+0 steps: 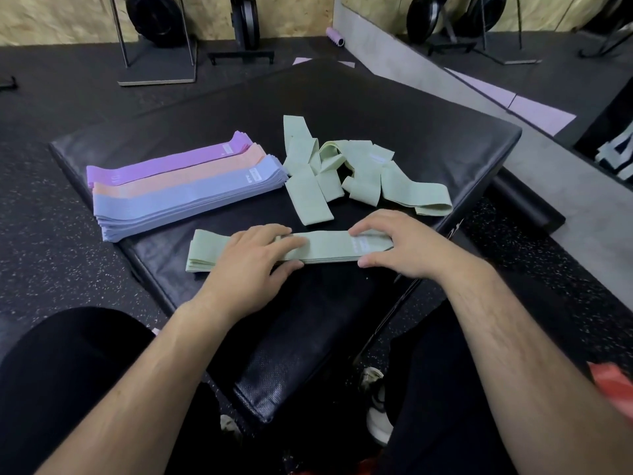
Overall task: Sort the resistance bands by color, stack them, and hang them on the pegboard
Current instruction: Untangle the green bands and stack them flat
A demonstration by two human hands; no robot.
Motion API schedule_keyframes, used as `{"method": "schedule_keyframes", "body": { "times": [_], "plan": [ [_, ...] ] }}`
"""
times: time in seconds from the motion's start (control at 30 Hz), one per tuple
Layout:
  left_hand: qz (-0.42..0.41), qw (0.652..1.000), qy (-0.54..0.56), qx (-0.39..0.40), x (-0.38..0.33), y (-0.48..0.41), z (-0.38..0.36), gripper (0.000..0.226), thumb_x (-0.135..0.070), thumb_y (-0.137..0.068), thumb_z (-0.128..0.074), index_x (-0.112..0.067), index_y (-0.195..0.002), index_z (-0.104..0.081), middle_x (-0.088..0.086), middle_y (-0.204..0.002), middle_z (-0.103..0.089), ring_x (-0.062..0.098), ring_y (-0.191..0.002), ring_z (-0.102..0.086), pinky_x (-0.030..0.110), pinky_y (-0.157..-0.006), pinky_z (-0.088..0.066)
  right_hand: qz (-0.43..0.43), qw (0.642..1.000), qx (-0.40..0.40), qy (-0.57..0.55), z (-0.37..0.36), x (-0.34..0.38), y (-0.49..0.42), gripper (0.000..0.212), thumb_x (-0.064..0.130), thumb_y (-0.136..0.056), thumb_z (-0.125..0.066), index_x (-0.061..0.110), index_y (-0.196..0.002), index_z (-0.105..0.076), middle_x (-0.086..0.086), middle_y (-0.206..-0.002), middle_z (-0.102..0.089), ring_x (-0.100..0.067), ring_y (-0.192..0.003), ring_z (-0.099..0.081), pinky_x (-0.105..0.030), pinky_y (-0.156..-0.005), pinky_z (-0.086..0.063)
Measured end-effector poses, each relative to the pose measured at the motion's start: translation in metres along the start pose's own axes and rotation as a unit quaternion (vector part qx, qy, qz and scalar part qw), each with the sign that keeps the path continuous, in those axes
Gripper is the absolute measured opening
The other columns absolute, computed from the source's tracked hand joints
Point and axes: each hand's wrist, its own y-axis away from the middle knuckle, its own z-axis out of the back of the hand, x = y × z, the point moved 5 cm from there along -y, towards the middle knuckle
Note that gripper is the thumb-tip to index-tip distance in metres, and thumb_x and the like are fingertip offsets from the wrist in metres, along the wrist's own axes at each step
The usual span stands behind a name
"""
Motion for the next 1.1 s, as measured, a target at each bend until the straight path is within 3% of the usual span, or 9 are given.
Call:
{"method": "schedule_keyframes", "body": {
  "times": [0.1, 0.2, 0.37, 0.57, 0.77, 0.9, 1.1],
  "plan": [
    [0.002, 1.000, 0.011, 0.000, -0.001, -0.002, 0.002, 0.045, -0.058, -0.090, -0.048, -0.035, -0.125, -0.065, -0.011, -0.130, -0.059, 0.017, -0.121, -0.053, 0.037, -0.099, -0.036, -0.005, 1.000, 0.003, 0.006, 0.001, -0.002, 0.000, 0.045, 0.046, -0.078, -0.081, 0.047, -0.119, -0.064, 0.025, -0.125, -0.052, -0.008, -0.129, -0.039, -0.037, -0.113, -0.032],
    [0.004, 0.999, 0.036, -0.013, -0.006, -0.005, 0.003, 0.048, -0.064, -0.089, -0.044, -0.035, -0.121, -0.064, -0.014, -0.133, -0.056, 0.011, -0.125, -0.048, 0.030, -0.100, -0.030, 0.022, 0.999, -0.044, 0.017, 0.004, 0.004, -0.002, 0.038, 0.052, -0.085, -0.071, 0.042, -0.121, -0.065, 0.023, -0.126, -0.055, -0.005, -0.129, -0.040, -0.042, -0.116, -0.029],
    [0.019, 0.997, 0.062, -0.043, -0.013, -0.023, 0.001, 0.037, -0.056, -0.096, -0.043, -0.032, -0.115, -0.064, -0.015, -0.129, -0.056, 0.010, -0.122, -0.051, 0.027, -0.098, -0.029, 0.068, 0.989, -0.128, 0.035, -0.002, 0.023, -0.021, 0.024, 0.043, -0.094, -0.057, 0.034, -0.111, -0.071, 0.022, -0.118, -0.061, -0.009, -0.119, -0.052, -0.045, -0.109, -0.038],
    [0.030, 0.991, 0.096, -0.082, -0.011, -0.031, 0.002, 0.031, -0.045, -0.095, -0.047, -0.022, -0.106, -0.065, -0.009, -0.112, -0.059, 0.018, -0.104, -0.060, 0.042, -0.088, -0.050, 0.053, 0.991, -0.120, 0.028, -0.017, 0.035, -0.049, 0.025, 0.018, -0.096, -0.057, 0.025, -0.115, -0.070, 0.010, -0.120, -0.061, -0.013, -0.118, -0.051, -0.029, -0.104, -0.040],
    [0.027, 0.987, 0.104, -0.118, -0.003, -0.026, 0.012, 0.017, -0.033, -0.097, -0.058, -0.019, -0.102, -0.066, -0.007, -0.106, -0.062, 0.015, -0.100, -0.060, 0.038, -0.087, -0.050, 0.013, 0.995, -0.099, 0.015, -0.021, 0.033, -0.065, 0.025, 0.020, -0.096, -0.062, 0.024, -0.119, -0.069, 0.012, -0.116, -0.052, -0.008, -0.111, -0.049, -0.024, -0.096, -0.042],
    [0.024, 0.986, 0.106, -0.123, -0.001, -0.026, 0.013, 0.013, -0.029, -0.098, -0.062, -0.018, -0.103, -0.066, -0.007, -0.105, -0.062, 0.014, -0.099, -0.061, 0.035, -0.087, -0.049, 0.001, 0.995, -0.099, 0.012, -0.021, 0.029, -0.066, 0.017, 0.023, -0.100, -0.060, 0.022, -0.112, -0.071, 0.014, -0.114, -0.053, -0.009, -0.109, -0.052, -0.028, -0.095, -0.046],
    [0.025, 0.985, 0.124, -0.118, -0.001, -0.027, 0.013, 0.019, -0.027, -0.095, -0.065, -0.021, -0.112, -0.064, -0.009, -0.110, -0.060, 0.012, -0.099, -0.060, 0.036, -0.086, -0.051, 0.071, 0.988, -0.140, 0.002, -0.015, 0.046, -0.057, 0.014, 0.018, -0.103, -0.049, 0.020, -0.106, -0.063, 0.015, -0.103, -0.052, -0.004, -0.091, -0.051, -0.026, -0.081, -0.043]
  ]
}}
